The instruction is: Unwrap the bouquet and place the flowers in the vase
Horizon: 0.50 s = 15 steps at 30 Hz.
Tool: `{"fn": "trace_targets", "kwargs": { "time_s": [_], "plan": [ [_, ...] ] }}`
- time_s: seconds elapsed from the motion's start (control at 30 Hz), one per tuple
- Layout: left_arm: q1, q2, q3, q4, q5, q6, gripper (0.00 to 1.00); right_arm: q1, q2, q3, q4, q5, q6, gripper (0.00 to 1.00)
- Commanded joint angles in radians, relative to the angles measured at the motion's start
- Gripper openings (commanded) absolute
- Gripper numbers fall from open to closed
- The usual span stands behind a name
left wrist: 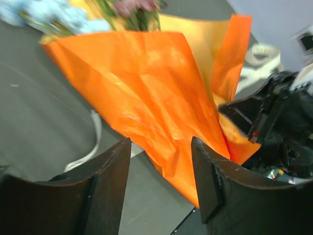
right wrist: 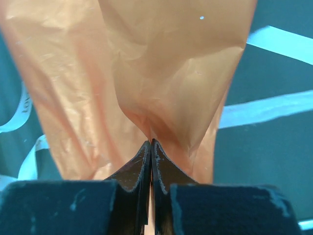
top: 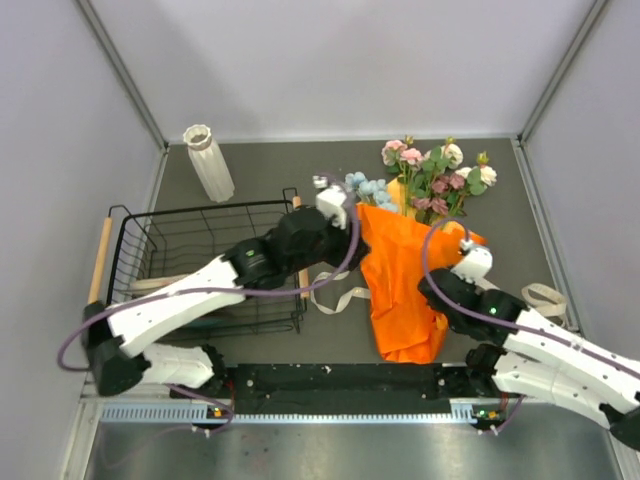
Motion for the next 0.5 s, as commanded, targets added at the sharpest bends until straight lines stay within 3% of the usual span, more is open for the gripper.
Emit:
{"fn": "trace_targets", "kwargs": {
  "time_s": [0.0, 0.13, 0.27, 0.43, 0.47],
  "plan": [
    [0.000, 0.224, 0.088, 0.098, 0.245, -0.028, 0.56, -0.034, -0.156, -0.050, -0.222, 0.106, 0.209, 0.00],
    [-0.023, 0.418, 0.198, 0.136, 0.354, -0.014, 0.57, -0.037, -0.278, -0.030, -0.390, 0.186, 0.361, 0.01],
    [-0.085, 0.662, 0.364, 0.138, 0.495, -0.002, 0.57, -0.037, -0.411, -0.021, -0.455, 0.242, 0.395, 0.06],
    [-0.142, 0.813, 0.510, 0.112, 0.526, -0.014, 0.58, -0.036, -0.590, 0.002, -0.492, 0.253, 0.427, 0.25],
    [-0.149, 0.839, 0.516, 0.115, 0.529, -0.022, 0.58, -0.037, -0.615, 0.007, -0.489, 0.258, 0.412, 0.34]
  ]
}}
